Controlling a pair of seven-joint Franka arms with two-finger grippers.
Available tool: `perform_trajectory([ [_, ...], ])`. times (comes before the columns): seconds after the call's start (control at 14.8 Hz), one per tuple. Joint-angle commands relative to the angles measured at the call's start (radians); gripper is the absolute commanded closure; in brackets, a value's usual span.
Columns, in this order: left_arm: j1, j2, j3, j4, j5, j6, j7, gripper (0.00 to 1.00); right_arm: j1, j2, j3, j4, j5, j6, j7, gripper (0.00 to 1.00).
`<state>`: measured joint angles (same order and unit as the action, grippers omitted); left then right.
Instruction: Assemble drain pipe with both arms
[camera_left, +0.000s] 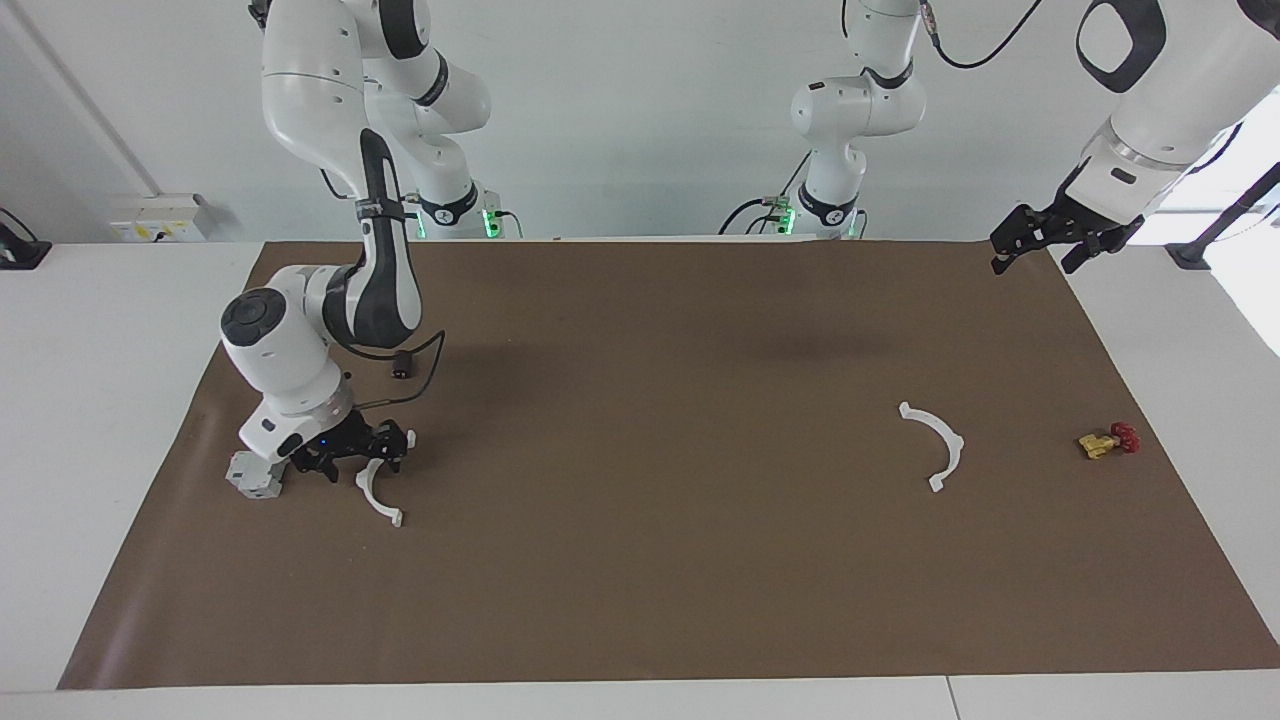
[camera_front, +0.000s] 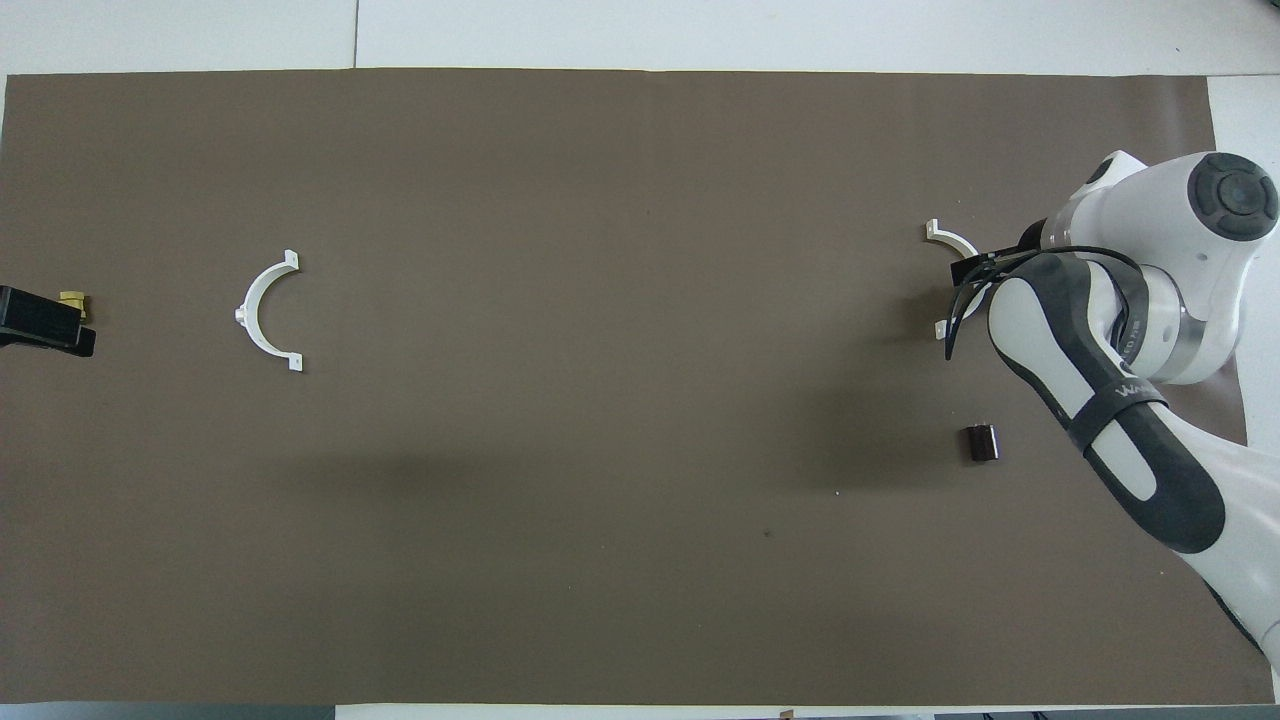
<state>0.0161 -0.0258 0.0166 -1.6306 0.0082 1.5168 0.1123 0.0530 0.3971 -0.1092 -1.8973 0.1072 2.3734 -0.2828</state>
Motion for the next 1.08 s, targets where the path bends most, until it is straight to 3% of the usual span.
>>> perform_trajectory([
  [0.0,-0.008,-0.034,0.003,-0.078,-0.007,0.089,0.003,0.0,-0.012,0.009,0.005,-0.003,0.032,0.042,-0.084,0.17],
  [0.41,-0.031,-0.008,0.002,-0.299,-0.007,0.415,0.006,0.0,-0.022,0.031,0.006,0.0,0.037,0.06,-0.113,0.42],
  [0.75,-0.031,0.142,0.002,-0.363,-0.007,0.661,0.007,0.0,-0.019,0.031,0.006,0.007,0.035,0.032,-0.113,0.9],
  [0.88,-0.03,0.185,0.002,-0.368,-0.007,0.721,0.009,0.0,-0.01,0.029,0.006,0.05,0.035,-0.021,-0.11,0.94],
  [1.02,-0.03,0.219,0.002,-0.38,-0.007,0.764,0.009,0.01,0.001,0.052,0.008,0.182,0.035,-0.168,-0.096,0.94],
])
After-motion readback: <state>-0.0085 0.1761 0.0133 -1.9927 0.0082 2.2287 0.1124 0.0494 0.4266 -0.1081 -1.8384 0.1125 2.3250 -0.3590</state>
